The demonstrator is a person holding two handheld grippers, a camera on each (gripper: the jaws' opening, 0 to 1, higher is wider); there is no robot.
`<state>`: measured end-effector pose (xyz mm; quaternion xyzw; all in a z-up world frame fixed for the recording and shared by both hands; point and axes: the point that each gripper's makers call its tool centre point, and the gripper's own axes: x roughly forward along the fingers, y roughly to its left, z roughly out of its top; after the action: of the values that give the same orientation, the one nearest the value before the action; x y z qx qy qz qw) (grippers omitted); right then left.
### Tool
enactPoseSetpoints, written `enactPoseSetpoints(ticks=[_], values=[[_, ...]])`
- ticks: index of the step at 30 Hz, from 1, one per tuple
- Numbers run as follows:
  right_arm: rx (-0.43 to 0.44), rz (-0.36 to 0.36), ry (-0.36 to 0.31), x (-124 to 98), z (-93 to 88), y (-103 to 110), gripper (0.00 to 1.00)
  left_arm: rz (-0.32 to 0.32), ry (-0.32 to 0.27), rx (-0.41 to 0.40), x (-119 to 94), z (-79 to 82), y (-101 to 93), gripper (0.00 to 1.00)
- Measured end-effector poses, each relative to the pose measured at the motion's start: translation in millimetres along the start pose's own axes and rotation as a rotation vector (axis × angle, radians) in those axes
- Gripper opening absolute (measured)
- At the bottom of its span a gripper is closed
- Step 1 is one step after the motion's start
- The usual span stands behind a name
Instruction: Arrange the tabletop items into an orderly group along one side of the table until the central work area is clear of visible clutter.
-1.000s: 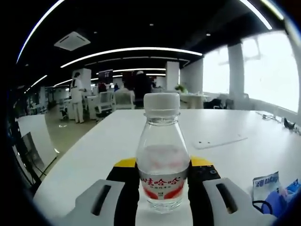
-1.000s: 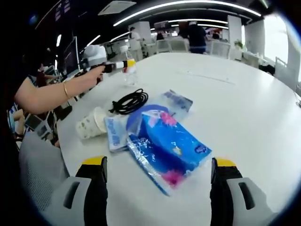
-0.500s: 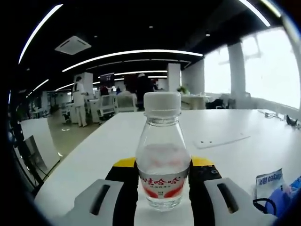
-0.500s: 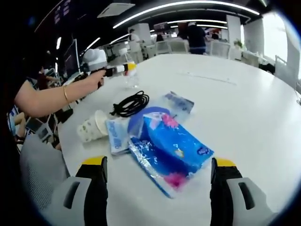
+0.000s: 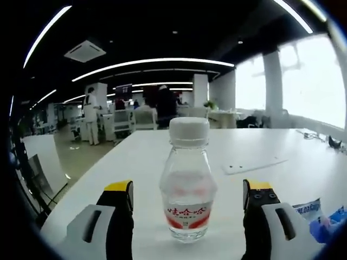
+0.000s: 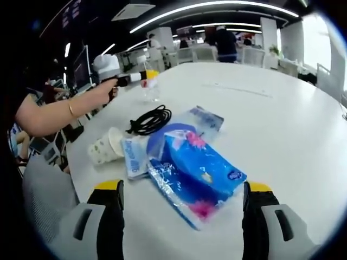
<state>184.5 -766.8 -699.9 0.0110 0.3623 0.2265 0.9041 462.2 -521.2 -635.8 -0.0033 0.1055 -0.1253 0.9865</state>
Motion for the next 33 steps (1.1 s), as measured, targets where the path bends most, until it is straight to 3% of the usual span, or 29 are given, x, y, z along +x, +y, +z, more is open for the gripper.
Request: enactPoseSetpoints(ticks=[5,11,14,33], values=[[-0.005,0.007,-0.007,-2,2.7,3,0.89,-0.037,0.003,0.016,-8,6.4,-3.7,1.00],[-0.004,0.002,-0.010,-7,2.4,1,0.89,-0.082,-0.005,0.022,-24,17.1,-9.9,1.00],[0.000,0.006,-0.004,-10,0.5,2,0.89,-0.117,-0.026,-0.027,-35,23.5,-15.3,1.00],[-0.044,0.030,-0.070,-32,18.6,15,0.93,-0.199,0.014,0.046,-95,21.7,-32.9,1.00]])
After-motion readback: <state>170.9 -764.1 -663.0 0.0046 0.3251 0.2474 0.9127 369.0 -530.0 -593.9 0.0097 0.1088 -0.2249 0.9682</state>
